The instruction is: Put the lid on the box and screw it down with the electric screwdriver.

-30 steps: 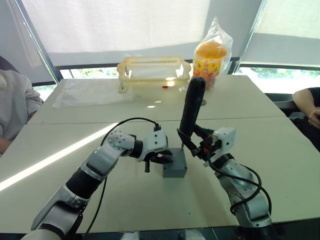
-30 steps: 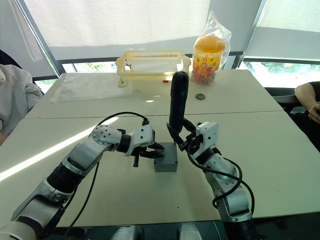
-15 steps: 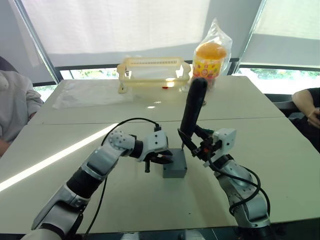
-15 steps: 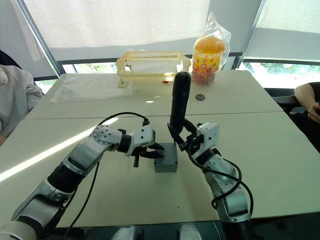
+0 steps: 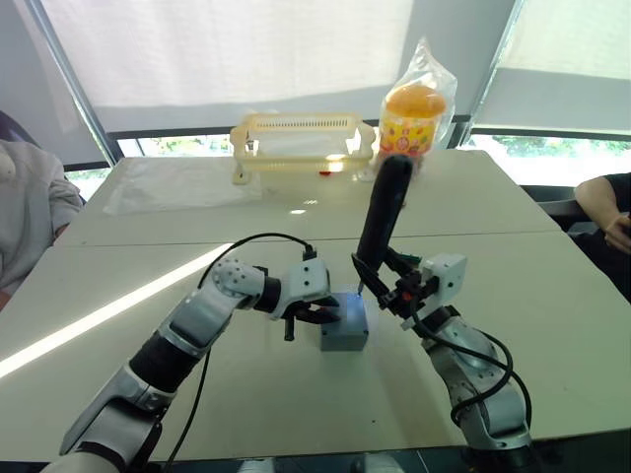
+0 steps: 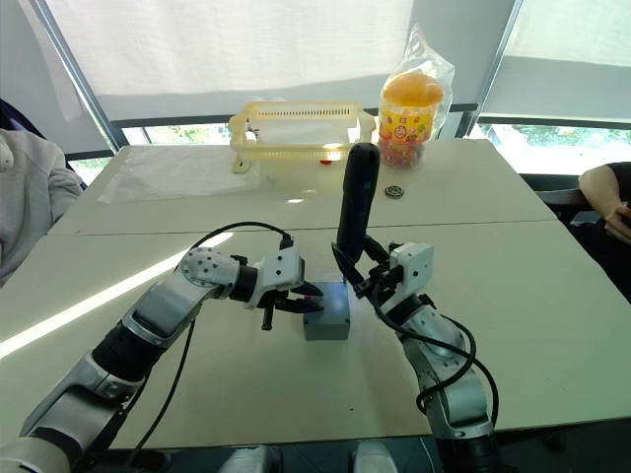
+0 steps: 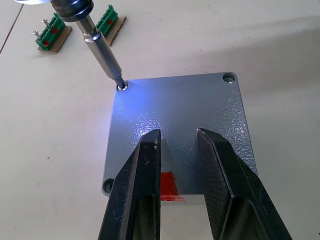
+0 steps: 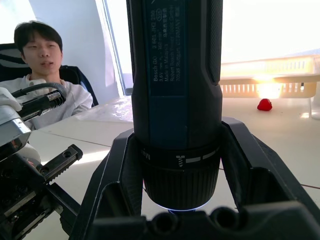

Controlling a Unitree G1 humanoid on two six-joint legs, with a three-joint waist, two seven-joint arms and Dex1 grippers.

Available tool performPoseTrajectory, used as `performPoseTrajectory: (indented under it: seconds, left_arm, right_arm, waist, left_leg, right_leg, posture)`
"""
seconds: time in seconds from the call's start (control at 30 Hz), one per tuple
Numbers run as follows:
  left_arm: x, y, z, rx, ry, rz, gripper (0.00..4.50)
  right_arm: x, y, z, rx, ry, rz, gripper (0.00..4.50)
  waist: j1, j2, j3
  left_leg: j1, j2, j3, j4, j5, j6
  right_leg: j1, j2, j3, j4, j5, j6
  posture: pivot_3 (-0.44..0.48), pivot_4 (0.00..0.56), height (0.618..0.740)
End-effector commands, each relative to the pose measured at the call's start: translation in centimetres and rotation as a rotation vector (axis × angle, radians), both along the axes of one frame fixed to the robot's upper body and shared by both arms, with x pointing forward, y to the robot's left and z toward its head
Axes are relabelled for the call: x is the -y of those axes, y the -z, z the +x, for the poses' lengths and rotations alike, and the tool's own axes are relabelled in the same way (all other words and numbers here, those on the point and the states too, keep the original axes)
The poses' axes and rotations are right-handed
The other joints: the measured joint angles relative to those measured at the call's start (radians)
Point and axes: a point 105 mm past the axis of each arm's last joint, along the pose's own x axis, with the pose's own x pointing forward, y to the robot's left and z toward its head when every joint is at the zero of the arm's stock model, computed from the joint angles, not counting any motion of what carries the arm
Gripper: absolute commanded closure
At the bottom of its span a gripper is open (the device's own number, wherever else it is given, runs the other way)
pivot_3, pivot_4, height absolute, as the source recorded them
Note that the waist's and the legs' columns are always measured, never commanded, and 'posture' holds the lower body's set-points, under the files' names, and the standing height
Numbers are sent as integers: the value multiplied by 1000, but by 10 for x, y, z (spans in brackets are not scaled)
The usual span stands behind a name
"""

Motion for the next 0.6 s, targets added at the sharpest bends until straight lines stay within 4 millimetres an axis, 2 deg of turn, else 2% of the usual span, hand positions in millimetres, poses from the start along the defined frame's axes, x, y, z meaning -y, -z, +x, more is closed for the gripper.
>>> performPoseTrajectory:
  seconds: [0.03,0.6]
  left_arm:
    - [-8,19,-1,-35,-28,70,3375]
    - [-6,23,0,-36,-24,79,3375]
  right_arm:
    - [1,50,0,-193,0,-54,2716]
    - [3,33,2,-125,17,-68,2716]
  waist:
    - [0,0,0]
    - [2,0,0]
  left_leg:
    - [0,0,0,0,0,0]
    - [0,1,-1,-2,0,0]
  right_leg:
    - [0,0,0,0,0,0]
    - [0,-1,0,-3,0,0]
  posture:
    - [0,150,740]
    - [0,150,740]
